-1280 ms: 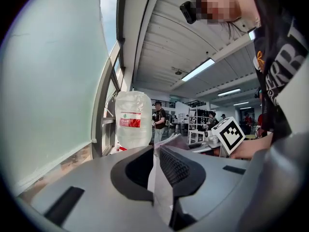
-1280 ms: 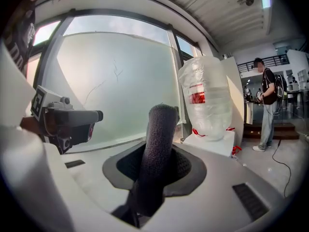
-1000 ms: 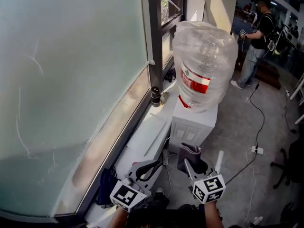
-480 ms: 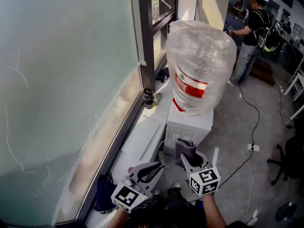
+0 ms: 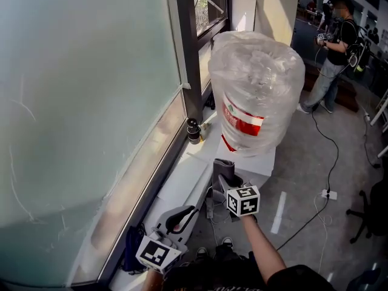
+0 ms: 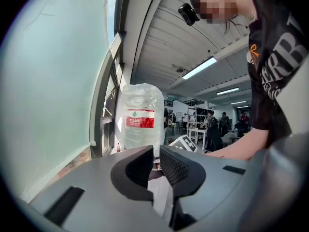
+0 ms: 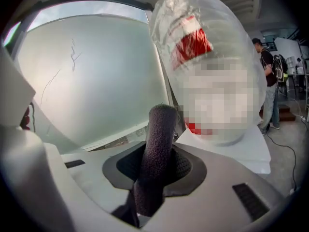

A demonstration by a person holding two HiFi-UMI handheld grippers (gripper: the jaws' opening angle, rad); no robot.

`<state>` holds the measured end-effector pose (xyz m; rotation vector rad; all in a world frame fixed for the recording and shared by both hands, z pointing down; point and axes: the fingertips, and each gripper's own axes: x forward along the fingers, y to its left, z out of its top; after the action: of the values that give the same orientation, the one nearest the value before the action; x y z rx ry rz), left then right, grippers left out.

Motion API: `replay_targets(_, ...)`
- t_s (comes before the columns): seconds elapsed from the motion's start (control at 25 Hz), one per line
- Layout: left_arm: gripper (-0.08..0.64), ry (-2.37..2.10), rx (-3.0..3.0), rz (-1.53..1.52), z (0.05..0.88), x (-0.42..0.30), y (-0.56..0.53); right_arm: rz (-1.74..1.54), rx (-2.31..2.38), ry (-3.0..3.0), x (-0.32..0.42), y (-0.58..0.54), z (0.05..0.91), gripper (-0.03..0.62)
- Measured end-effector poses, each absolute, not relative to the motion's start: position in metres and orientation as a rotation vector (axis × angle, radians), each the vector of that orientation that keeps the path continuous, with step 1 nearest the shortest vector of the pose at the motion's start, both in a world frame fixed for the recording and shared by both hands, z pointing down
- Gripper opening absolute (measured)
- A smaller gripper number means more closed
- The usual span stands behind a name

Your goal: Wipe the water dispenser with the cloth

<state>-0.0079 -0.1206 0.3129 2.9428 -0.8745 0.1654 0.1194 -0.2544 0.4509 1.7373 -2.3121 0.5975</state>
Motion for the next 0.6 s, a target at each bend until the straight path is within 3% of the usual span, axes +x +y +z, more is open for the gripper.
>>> replay_targets(0.28, 0.051, -0.979, 2.914, 0.234, 0.315, -0.011, -0.129, 0.812, 1.776, -2.213, 0.142, -0.306, 0.512, 0.112)
replay_targets(0.6, 0.051, -0.967, 2.903, 0.284, 0.321, 0.003, -0.139, 0.918, 1.846, -2.124, 0.2, -0.294, 0.544, 0.114)
